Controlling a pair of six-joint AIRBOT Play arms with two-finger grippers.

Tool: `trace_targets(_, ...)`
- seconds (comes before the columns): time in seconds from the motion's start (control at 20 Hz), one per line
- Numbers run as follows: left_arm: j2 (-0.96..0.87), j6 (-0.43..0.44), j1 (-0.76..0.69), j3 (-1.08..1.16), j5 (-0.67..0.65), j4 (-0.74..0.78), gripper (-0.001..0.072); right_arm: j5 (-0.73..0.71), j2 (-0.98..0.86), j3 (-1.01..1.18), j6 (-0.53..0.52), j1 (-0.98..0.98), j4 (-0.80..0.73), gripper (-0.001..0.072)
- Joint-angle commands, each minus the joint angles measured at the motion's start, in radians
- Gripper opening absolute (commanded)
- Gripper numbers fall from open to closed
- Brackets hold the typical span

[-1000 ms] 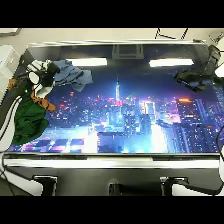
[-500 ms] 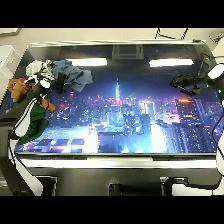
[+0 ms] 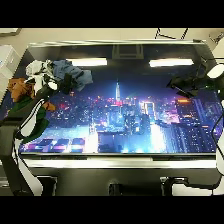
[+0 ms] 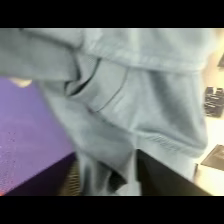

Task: Fold the clothes and pants, and hang the long-sleeved shirts on hangers.

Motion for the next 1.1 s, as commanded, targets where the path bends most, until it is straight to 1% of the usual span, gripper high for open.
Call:
trace_targets(0.0, 0.0, 0.002, -0.005, 0.002, 0.027, -0.011, 0.025, 0.028, -0.001, 0.0, 0.0, 0.001, 0.029, 0.0676)
trace_targets(0.05, 0.001, 0.004, -0.005, 0.002, 0.026, -0.011, 0.0013, 0.032, -0.001, 0.0, 0.0, 0.001, 0.04, 0.0676)
trace_targets(0.15, 0.007, 0.004, -0.005, 0.002, 0.005, -0.011, 0.0019, 0.03, 0.0, 0.001, -0.001, 0.001, 0.053, 0.0676)
trace_targets(0.2, 0.021, 0.046, -0.005, 0.002, -0.008, -0.011, 0.0018, 0.026, 0.002, 0.002, -0.003, 0.001, 0.053, 0.0675)
trace_targets(0.3, 0.092, 0.252, -0.007, 0.002, -0.038, -0.011, 0.0017, 0.021, 0.018, 0.004, -0.052, 0.001, 0.051, 0.0675)
trace_targets(0.35, 0.153, 0.398, -0.011, 0.002, -0.078, -0.01, 0.0016, 0.019, 0.036, 0.004, -0.078, 0.001, 0.046, 0.0675)
trace_targets(0.45, 0.301, 0.688, -0.026, 0.002, -0.218, 0.0, 0.0016, 0.009, 0.089, 0.004, -0.124, 0.0, 0.008, 0.0674)
trace_targets(0.5, 0.376, 0.766, -0.042, 0.002, -0.298, 0.016, 0.0016, -0.008, 0.124, 0.006, -0.124, 0.0, -0.031, 0.0674)
trace_targets(0.55, 0.446, 0.794, -0.066, 0.0, -0.374, 0.039, 0.0016, -0.03, 0.158, 0.006, -0.123, 0.0, -0.072, 0.0674)
trace_targets(0.65, 0.567, 0.795, -0.15, -0.022, -0.503, 0.056, 0.0016, -0.091, 0.235, 0.006, -0.082, 0.0, -0.167, 0.0674)
trace_targets(0.75, 0.63, 0.79, -0.282, -0.073, -0.557, 0.057, 0.0017, -0.132, 0.31, 0.006, -0.009, 0.0, -0.245, 0.0674)
trace_targets(0.85, 0.628, 0.744, -0.451, -0.131, -0.545, 0.056, 0.0018, -0.138, 0.38, 0.006, 0.04, 0.0, -0.296, 0.0674)
trace_targets(0.95, 0.589, 0.69, -0.632, -0.201, -0.451, 0.057, 0.0018, -0.13, 0.435, 0.006, 0.072, 0.0, -0.323, 0.0674)
trace_targets(1.05, 0.518, 0.633, -0.79, -0.248, -0.351, 0.057, 0.0018, -0.104, 0.469, 0.006, 0.072, 0.001, -0.323, 0.0674)
